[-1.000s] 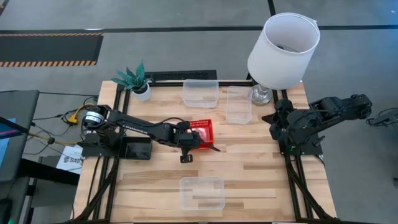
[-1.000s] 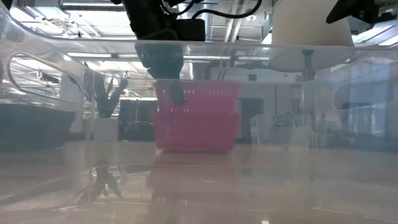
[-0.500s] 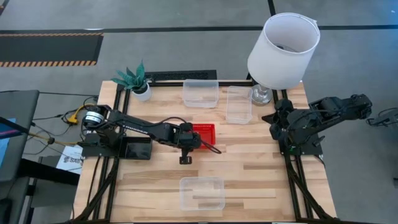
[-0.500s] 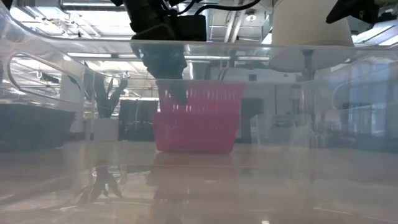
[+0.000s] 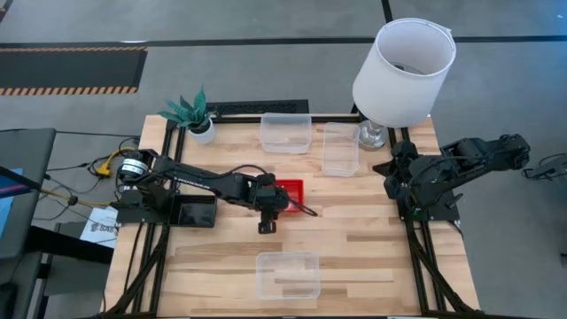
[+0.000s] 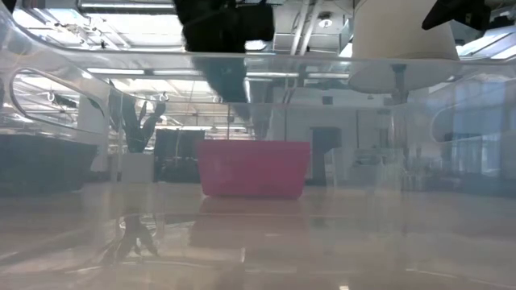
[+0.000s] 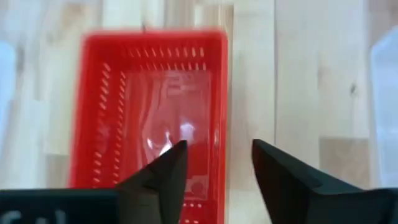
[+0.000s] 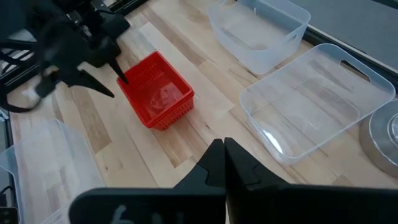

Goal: Stack baskets by color
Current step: Stack the bottom transparent bin on the top left transparent bin

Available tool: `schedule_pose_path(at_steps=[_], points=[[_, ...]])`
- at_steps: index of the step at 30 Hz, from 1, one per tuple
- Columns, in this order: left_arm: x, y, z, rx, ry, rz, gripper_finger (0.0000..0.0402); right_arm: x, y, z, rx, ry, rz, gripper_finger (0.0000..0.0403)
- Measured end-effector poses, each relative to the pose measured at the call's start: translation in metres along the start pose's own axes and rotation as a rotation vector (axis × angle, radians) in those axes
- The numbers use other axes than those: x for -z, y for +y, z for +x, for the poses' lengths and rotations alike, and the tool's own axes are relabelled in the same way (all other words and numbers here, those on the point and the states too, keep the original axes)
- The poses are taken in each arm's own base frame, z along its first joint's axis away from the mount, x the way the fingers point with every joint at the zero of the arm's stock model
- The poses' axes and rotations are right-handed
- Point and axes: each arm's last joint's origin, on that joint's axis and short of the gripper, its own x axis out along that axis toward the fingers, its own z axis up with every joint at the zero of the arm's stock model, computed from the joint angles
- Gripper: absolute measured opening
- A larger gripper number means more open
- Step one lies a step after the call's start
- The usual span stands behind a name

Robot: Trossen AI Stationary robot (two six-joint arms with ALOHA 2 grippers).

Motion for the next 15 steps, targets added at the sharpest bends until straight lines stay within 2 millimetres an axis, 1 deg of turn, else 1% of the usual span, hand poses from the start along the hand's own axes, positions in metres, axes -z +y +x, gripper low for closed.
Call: schedule_pose_path(at_steps=[2, 4, 6, 8, 10, 12, 14, 15], points=[[-0.011, 0.001, -0.014, 0.007, -0.009, -0.004, 0.0188, 0.0, 0.0, 0.0, 0.002, -0.001, 0.002, 0.0007], [-0.022, -0.003, -0.029, 0.08, -0.014, -0.041, 0.0206, 0.0, 0.0, 0.0, 0.002, 0.0, 0.008, 0.0007], [-0.028, -0.013, -0.041, 0.196, -0.031, -0.075, 0.0215, 0.0, 0.0, 0.0, 0.0, 0.001, 0.009, 0.0007], [-0.027, -0.032, -0.045, 0.281, -0.035, -0.064, 0.0219, 0.0, 0.0, 0.0, -0.003, 0.004, 0.009, 0.0007], [-0.022, -0.051, -0.044, 0.303, -0.029, -0.012, 0.0219, 0.0, 0.0, 0.0, -0.007, 0.009, 0.011, 0.0007], [-0.015, -0.068, -0.037, 0.319, -0.019, 0.054, 0.022, 0.0, 0.0, 0.0, -0.009, 0.012, 0.011, 0.0007], [-0.005, -0.081, -0.025, 0.32, 0.033, 0.102, 0.022, 0.001, 0.0, 0.0, -0.012, 0.018, 0.01, 0.0007], [-0.004, -0.086, -0.019, 0.327, 0.025, 0.109, 0.022, 0.001, 0.0, 0.0, -0.012, 0.018, 0.007, 0.0007]])
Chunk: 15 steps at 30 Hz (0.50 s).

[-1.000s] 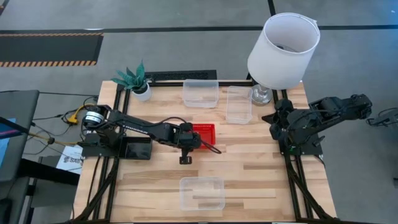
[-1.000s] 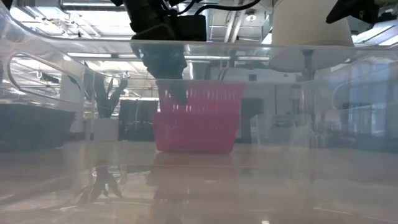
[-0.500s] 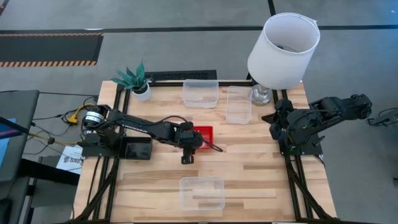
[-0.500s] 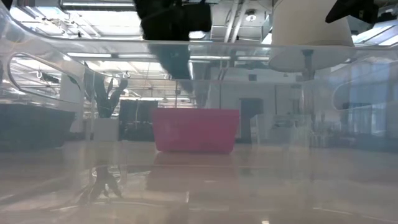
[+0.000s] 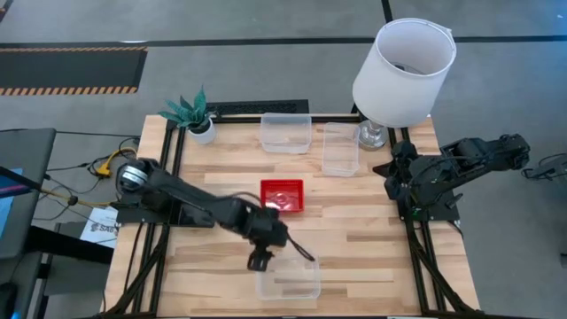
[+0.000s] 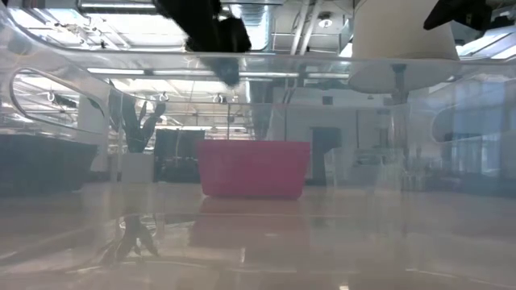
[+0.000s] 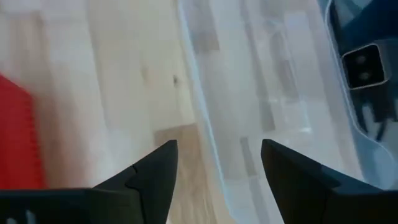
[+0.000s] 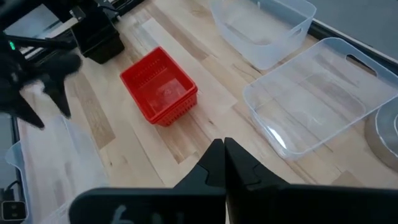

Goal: Stack baskets by color
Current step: Stack the bottom transparent bin on the top left transparent bin

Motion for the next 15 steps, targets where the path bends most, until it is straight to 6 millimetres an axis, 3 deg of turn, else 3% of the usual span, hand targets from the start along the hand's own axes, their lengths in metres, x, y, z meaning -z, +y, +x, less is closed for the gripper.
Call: schedule_pose_path(at_steps=[7, 15], points=[[0.006, -0.01, 0.041, 0.002, 0.06, -0.02, 0.022, 0.0, -0.001, 0.0, 0.005, 0.0, -0.005, 0.0007], [0.01, -0.007, 0.052, -0.014, 0.071, -0.056, 0.022, -0.001, -0.002, 0.0, 0.006, 0.003, -0.026, 0.0007]])
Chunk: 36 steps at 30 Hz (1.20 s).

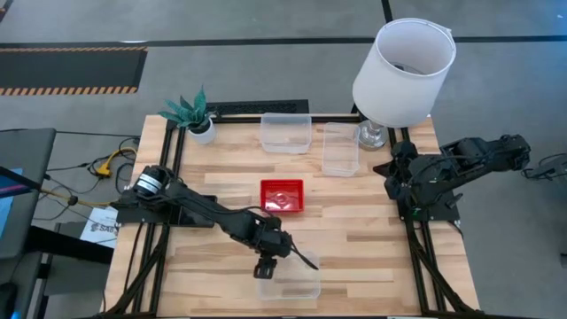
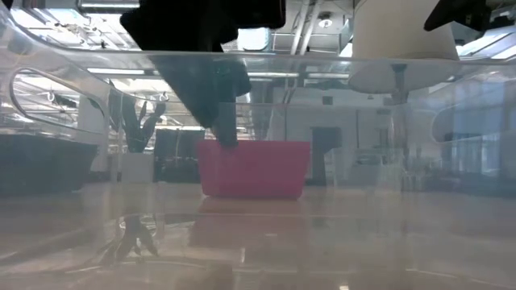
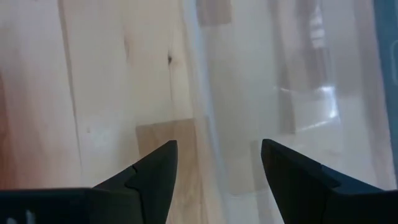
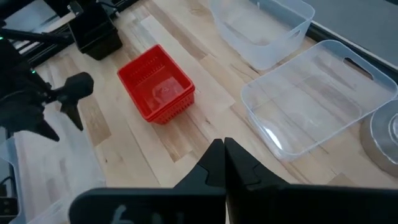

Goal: Stack baskets by color
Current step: Stack the bottom transparent bin on the top left transparent bin

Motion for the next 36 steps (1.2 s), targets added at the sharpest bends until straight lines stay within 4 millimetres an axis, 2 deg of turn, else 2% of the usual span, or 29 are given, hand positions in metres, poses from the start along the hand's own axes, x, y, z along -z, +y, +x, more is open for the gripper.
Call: schedule_pose_path(at_steps=[3, 5, 8, 11, 12, 15, 21, 27, 31, 36], points=[[0.004, 0.002, 0.003, -0.007, 0.019, -0.029, 0.0208, 0.0, 0.0, 0.0, -0.008, 0.009, -0.002, 0.0007], [0.004, 0.003, 0.003, -0.007, 0.016, -0.052, 0.0184, 0.0, 0.0, 0.0, -0.011, 0.013, -0.015, 0.0007], [0.002, 0.005, 0.002, -0.009, 0.011, -0.066, 0.0119, 0.0, 0.0, 0.0, -0.012, 0.014, -0.027, 0.0007], [-0.006, 0.009, -0.004, -0.004, -0.015, -0.119, 0.003, 0.0, 0.0, 0.0, -0.012, 0.013, -0.04, 0.0007], [-0.01, 0.01, -0.007, 0.004, -0.024, -0.135, 0.0016, 0.0, 0.0, 0.0, -0.013, 0.013, -0.046, 0.0007], [-0.024, 0.014, -0.023, 0.005, -0.058, -0.137, 0.0004, 0.0, 0.0, 0.0, -0.013, 0.013, -0.052, 0.0007], [-0.05, 0.019, -0.088, -0.094, -0.089, -0.055, 0.0, 0.0, 0.001, 0.0, -0.014, 0.012, -0.069, 0.0007], [-0.067, 0.023, -0.131, -0.165, -0.153, -0.041, 0.0, 0.0, 0.001, 0.0, -0.02, 0.005, -0.091, 0.0007], [-0.074, 0.023, -0.146, -0.16, -0.207, -0.033, 0.0, 0.0, 0.001, 0.0, -0.021, 0.005, -0.091, 0.0007], [-0.073, 0.024, -0.147, -0.125, -0.185, -0.033, 0.0, 0.0, 0.001, 0.0, -0.022, 0.006, -0.091, 0.0007]])
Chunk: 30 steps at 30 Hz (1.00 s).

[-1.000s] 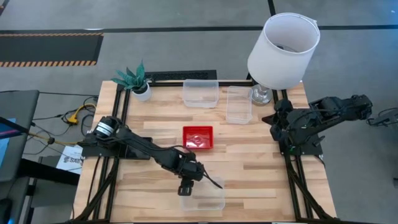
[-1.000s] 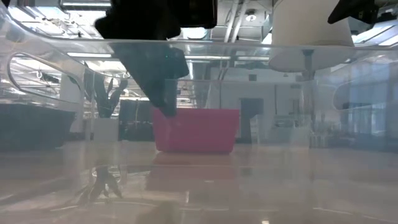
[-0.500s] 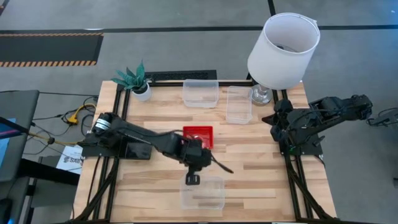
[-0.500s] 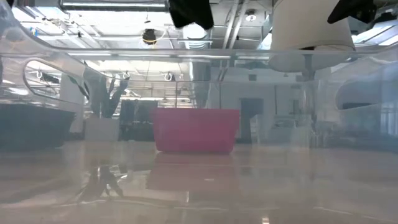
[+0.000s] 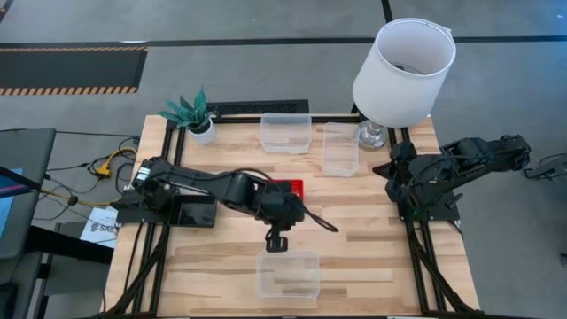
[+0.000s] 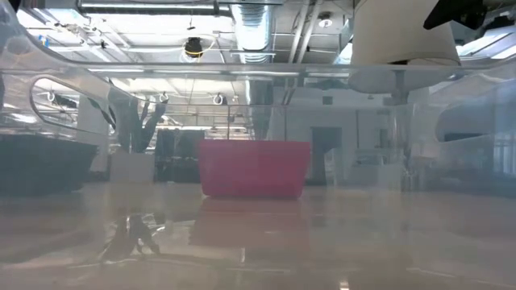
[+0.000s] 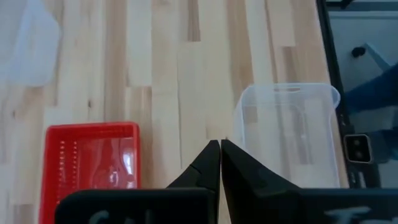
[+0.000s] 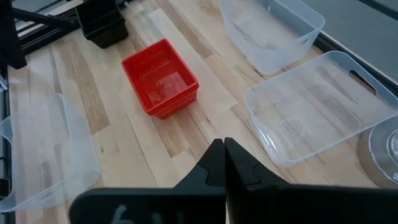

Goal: Stack baskets by color
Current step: Stack the bottom transparent bin on the top left transparent bin

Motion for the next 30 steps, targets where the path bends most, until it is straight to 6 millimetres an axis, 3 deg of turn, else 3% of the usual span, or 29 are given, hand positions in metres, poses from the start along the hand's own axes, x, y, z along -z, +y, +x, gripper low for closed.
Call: schedule_pose_path(at_steps=[3, 5, 10, 13, 17, 21, 30], points=[[0.001, -0.006, 0.013, 0.022, 0.033, 0.011, 0.0002, 0.0, 0.0, 0.0, 0.0, 0.0, 0.0, 0.0007], [0.007, -0.015, 0.032, 0.019, 0.099, 0.058, 0.0011, 0.0, 0.0, 0.0, 0.0, 0.001, 0.0, 0.0007], [0.015, -0.03, 0.068, 0.106, 0.201, 0.08, 0.0065, 0.0, 0.0, 0.0, -0.003, -0.001, 0.001, 0.0007], [0.015, -0.026, 0.072, 0.156, 0.224, 0.029, 0.0111, 0.0, 0.0, 0.0, -0.005, 0.002, 0.0, 0.0007], [0.016, -0.027, 0.075, 0.093, 0.203, 0.026, 0.0171, 0.0, 0.001, 0.0, -0.023, 0.018, -0.029, 0.0007], [0.028, -0.033, 0.098, 0.109, 0.202, -0.032, 0.0212, 0.001, 0.001, 0.0, -0.04, 0.037, -0.062, 0.0007], [0.069, -0.048, 0.136, -0.04, 0.198, -0.084, 0.0214, 0.002, 0.002, 0.0, -0.081, 0.067, -0.139, 0.0007]])
